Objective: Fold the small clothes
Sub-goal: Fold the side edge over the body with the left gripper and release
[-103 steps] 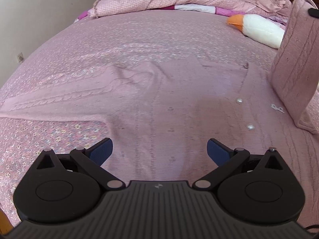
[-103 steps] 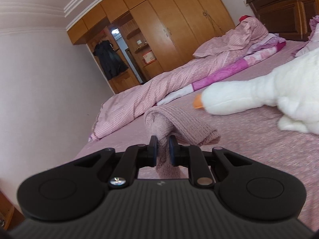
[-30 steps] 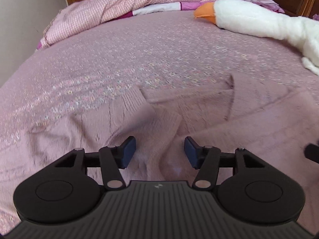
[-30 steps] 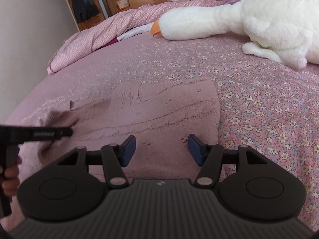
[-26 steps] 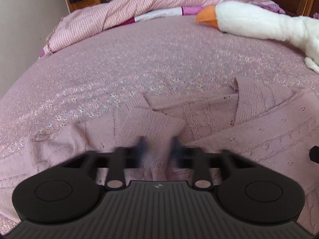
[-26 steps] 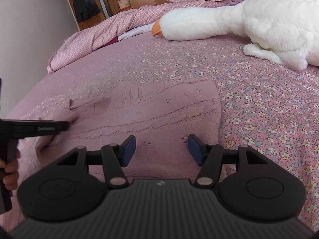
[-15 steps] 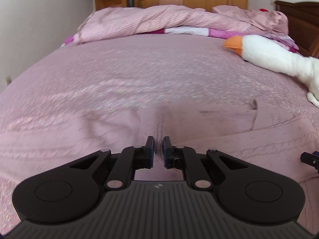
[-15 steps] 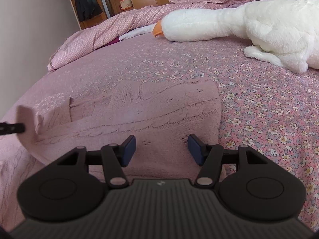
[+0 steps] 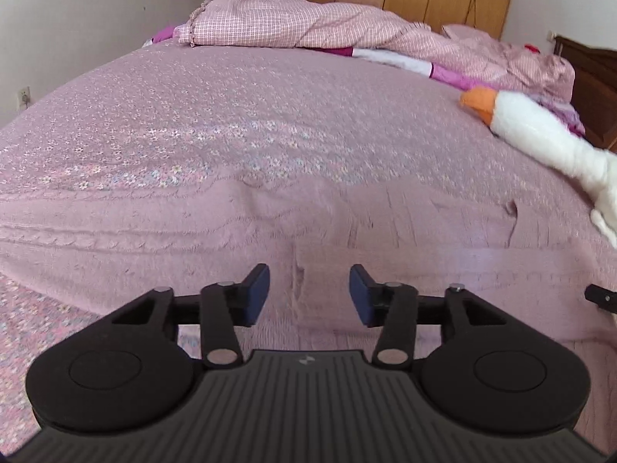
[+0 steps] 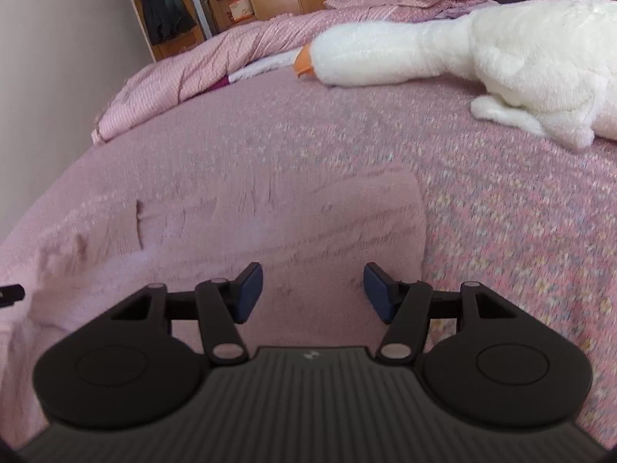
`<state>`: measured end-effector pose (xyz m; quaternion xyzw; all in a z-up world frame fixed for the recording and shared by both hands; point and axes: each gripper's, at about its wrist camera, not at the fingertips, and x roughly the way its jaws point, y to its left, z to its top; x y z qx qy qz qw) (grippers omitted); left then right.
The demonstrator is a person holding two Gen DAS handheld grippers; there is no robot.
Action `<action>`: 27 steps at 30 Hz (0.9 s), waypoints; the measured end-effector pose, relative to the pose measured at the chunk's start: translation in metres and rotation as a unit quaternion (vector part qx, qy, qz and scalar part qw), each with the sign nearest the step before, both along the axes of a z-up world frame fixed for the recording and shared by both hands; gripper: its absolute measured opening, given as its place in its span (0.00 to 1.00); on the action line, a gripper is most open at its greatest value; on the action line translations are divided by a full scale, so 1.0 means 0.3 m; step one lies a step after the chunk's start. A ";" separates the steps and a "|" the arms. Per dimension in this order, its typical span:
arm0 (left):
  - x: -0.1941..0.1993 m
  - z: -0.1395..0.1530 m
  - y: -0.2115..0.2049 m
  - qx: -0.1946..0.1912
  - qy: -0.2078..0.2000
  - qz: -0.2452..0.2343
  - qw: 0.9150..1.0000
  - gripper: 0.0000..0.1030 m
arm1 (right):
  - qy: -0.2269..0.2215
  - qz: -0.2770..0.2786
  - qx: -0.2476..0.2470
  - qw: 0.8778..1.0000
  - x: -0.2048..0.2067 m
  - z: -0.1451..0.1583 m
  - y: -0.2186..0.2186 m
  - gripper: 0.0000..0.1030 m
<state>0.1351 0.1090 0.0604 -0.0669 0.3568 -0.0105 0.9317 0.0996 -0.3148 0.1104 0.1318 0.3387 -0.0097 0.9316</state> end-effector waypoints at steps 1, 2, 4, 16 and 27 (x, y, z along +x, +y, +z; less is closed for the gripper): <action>0.018 -0.007 0.004 -0.006 0.004 -0.002 1.000 0.56 | -0.004 -0.004 -0.004 1.000 0.006 0.009 -0.008 0.59; 0.042 -0.016 0.006 -0.013 0.011 -0.001 1.000 0.56 | -0.008 -0.008 -0.009 1.000 0.015 0.018 -0.018 0.59; 0.088 -0.044 0.004 -0.022 0.027 -0.002 0.999 0.56 | -0.010 -0.019 -0.019 1.000 0.039 0.027 -0.041 0.59; 0.149 -0.102 -0.054 -0.013 0.024 -0.038 0.999 0.11 | 0.017 -0.065 0.071 0.995 0.232 -0.073 -0.210 0.48; 0.187 -0.111 -0.131 0.043 -0.004 -0.051 0.998 0.10 | -0.043 -0.072 -0.004 0.996 0.172 -0.017 -0.185 0.11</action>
